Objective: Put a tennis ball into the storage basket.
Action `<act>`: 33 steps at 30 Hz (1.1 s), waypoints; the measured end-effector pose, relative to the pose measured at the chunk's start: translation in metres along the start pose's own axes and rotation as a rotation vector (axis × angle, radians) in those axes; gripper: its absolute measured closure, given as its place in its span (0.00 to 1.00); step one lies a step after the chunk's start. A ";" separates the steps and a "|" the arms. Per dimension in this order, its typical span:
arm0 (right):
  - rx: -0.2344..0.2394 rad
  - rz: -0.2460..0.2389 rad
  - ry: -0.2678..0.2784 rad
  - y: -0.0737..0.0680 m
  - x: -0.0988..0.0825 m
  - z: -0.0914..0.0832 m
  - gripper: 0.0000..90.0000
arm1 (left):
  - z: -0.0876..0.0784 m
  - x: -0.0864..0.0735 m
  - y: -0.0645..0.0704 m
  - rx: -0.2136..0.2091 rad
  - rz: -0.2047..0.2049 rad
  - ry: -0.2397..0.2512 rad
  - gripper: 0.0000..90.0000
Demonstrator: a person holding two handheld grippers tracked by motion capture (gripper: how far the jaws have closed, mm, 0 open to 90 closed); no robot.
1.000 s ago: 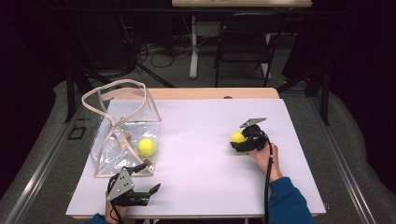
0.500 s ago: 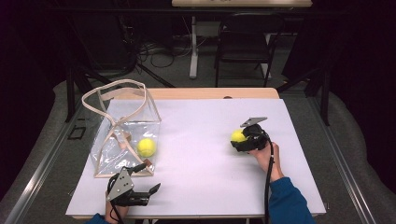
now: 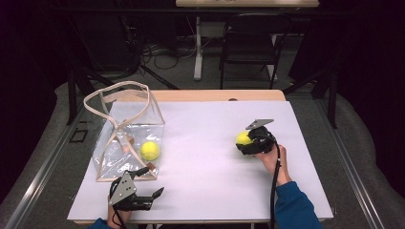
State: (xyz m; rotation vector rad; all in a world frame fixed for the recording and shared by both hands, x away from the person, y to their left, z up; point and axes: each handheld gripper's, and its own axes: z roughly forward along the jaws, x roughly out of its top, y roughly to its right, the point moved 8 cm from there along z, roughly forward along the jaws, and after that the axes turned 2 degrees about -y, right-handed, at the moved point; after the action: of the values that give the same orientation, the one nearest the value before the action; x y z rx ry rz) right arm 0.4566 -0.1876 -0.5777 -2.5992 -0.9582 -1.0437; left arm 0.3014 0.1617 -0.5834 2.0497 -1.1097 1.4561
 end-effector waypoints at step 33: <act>-0.003 -0.034 0.039 -0.012 0.014 -0.019 0.29 | -0.001 0.001 0.001 0.003 0.004 0.006 0.18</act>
State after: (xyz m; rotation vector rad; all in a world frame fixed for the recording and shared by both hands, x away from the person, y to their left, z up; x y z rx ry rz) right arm 0.4461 -0.1791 -0.5554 -2.5639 -0.9953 -1.1000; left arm 0.3006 0.1616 -0.5824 2.0449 -1.1104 1.4664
